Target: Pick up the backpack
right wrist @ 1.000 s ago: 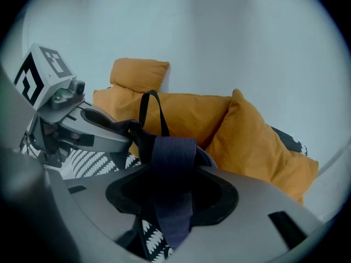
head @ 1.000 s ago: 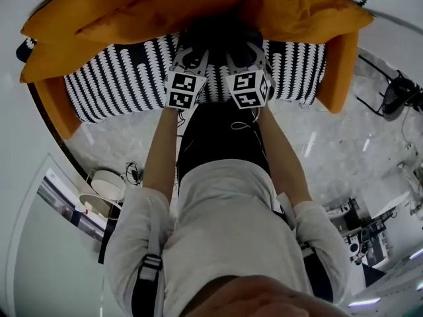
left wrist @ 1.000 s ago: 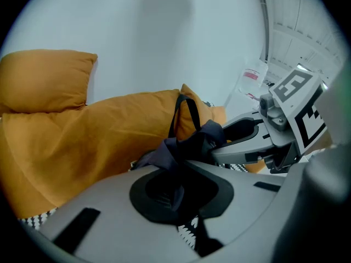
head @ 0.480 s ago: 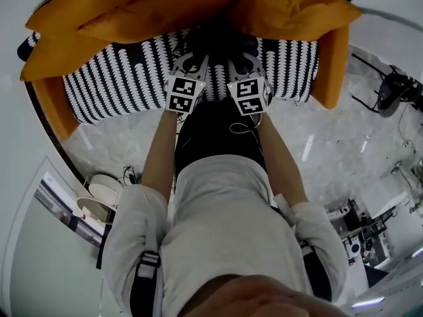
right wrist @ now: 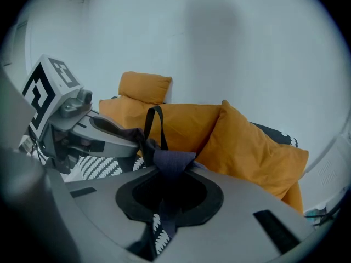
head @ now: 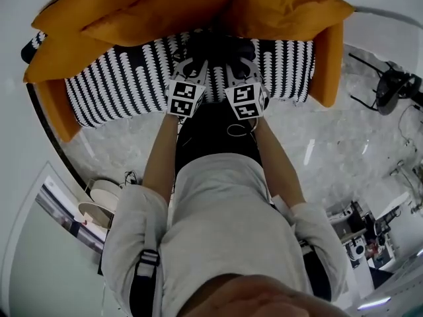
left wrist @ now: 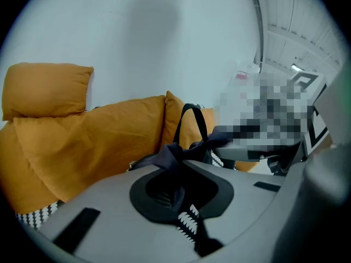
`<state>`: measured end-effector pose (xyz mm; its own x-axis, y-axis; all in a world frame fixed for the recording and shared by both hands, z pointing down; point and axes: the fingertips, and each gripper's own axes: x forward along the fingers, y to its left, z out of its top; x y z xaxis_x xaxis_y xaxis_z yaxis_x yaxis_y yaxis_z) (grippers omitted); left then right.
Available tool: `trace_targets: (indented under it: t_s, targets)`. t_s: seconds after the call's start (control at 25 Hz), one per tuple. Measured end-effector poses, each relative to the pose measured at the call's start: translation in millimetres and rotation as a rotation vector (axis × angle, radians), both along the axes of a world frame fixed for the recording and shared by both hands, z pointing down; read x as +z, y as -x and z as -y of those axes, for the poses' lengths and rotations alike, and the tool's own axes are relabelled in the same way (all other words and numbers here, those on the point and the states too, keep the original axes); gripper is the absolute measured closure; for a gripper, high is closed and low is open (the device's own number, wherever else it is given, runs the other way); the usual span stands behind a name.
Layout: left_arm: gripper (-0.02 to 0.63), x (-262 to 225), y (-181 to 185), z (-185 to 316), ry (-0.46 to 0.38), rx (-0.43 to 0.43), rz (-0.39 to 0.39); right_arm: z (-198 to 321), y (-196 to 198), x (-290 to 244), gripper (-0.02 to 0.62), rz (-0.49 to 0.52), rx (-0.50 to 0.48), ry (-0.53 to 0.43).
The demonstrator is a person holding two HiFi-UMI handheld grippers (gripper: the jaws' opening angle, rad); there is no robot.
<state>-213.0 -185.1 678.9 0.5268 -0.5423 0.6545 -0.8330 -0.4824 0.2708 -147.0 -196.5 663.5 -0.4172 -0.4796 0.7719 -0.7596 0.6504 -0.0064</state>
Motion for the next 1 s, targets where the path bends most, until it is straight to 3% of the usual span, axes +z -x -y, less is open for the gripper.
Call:
trace_targets:
  t_s: [0.56,1.0]
  targets:
    - [0.574,-18,-3,-19,-0.028,0.003,0.007,-24,-2,-21,0.531,0.024,0.066,-0.029]
    - [0.574,-34,-15,-46,-0.048,0.030,0.029,-58,-9,-32,0.531,0.128,0.193,-0.033]
